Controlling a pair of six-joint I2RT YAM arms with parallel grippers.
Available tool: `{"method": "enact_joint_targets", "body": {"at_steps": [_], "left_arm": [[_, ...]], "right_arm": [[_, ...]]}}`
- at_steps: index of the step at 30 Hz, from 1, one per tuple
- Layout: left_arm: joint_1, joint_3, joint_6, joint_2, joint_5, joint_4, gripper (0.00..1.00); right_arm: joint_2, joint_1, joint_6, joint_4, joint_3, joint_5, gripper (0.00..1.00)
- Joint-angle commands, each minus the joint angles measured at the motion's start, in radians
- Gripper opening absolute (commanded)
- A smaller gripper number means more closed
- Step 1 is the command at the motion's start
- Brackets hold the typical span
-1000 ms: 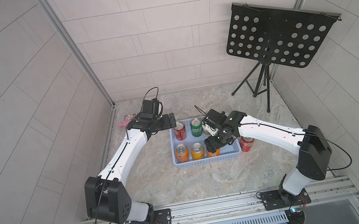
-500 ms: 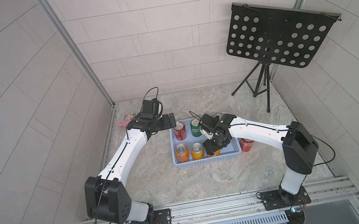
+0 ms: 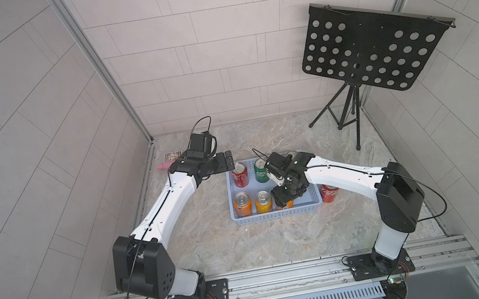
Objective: Take out the drinks from the basket
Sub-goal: Pick up the drink from the basket.
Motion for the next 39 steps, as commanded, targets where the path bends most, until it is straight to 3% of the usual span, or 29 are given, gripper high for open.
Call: {"method": "enact_joint_targets", "body": {"at_steps": [1,5,11,39], "left_arm": [[-0.002,0.031,0.013,-0.016,-0.005,-0.016,1.0],[-0.003,0.03,0.013,-0.02,-0.007,-0.016,1.0],[-0.002,0.022,0.018,-0.035,0.077,0.012,1.0],[-0.004,-0.013,-0.03,-0.073,0.118,0.075,1.0]], "right_arm": [[-0.045,0.004,0.012,-0.05,0.031,0.018,0.19],[-0.066,0.003,0.005,-0.089,0.059,0.034,0.12],[-0.102,-0.007,-0.001,-0.125,0.099,0.032,0.11],[-0.161,-0.14,-0.084,-0.258,0.284,0.019,0.04]]}}
